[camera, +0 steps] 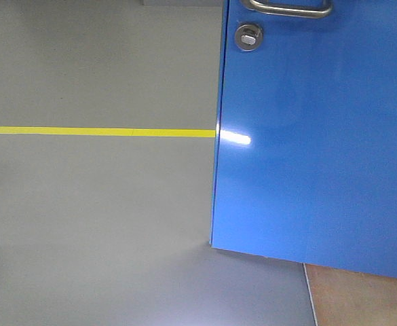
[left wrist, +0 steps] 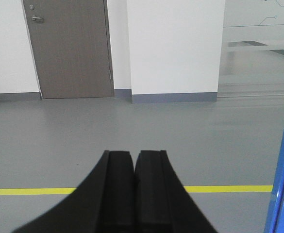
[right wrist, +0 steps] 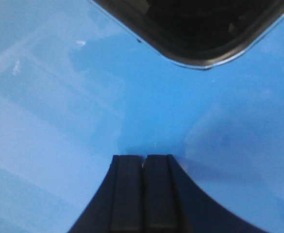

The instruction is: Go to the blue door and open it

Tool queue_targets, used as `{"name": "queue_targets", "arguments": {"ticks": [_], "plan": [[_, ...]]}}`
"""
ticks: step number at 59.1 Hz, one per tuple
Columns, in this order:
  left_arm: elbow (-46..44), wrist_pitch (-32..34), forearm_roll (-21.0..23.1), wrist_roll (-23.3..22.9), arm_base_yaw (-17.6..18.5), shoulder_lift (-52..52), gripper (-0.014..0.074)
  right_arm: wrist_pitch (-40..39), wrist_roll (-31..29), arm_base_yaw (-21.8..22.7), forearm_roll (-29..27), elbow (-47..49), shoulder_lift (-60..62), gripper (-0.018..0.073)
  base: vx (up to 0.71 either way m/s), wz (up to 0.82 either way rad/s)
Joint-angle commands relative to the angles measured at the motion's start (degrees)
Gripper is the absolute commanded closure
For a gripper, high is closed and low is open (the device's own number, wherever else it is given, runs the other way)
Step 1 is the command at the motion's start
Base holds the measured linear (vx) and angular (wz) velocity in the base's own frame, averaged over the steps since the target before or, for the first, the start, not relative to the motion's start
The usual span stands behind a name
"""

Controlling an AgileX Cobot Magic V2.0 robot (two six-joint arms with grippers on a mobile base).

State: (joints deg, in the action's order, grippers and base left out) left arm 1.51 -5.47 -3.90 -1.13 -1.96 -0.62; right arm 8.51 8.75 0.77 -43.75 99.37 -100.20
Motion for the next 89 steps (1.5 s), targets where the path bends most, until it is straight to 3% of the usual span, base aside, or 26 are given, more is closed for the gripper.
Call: {"name": "queue_targets", "arguments": {"ticks": [1, 37, 50, 56, 72, 89], "plan": [[-1.5, 4.8, 0.1, -0.4, 0.2, -0.8, 0.0524, -7.8, -0.9, 0.6, 0.2, 2.1, 0.8, 0.0561, -0.01, 0.03], [-1.5, 4.8, 0.1, -0.4, 0.2, -0.8, 0.0524, -7.7, -1.2, 0.6, 0.2, 2.1, 3.2, 0.0561, 0.0, 0.01], [-1.5, 4.8, 0.1, -0.4, 0.2, -0.8, 0.0524, -4.0, -7.7, 0.6, 0.7, 0.5, 13.0, 0.0561, 0.0, 0.0], [-1.5, 4.8, 0.1, -0.4, 0.2, -0.8, 0.0524, -4.6, -12.0, 0.6, 0.7, -5.4, 19.8, 0.0561, 0.0, 0.0], [-1.5, 4.8, 0.1, -0.4, 0.2, -0.8, 0.0524, -5.3, -20.5, 0.6, 0.7, -32.7, 44.3, 0.0561, 0.0, 0.0], [-1.5, 4.8, 0.1, -0.4, 0.2, -0.8, 0.0524, -5.0, -21.6, 0.6, 0.4, -51.4, 66.1, 0.0561, 0.0, 0.0]]}}
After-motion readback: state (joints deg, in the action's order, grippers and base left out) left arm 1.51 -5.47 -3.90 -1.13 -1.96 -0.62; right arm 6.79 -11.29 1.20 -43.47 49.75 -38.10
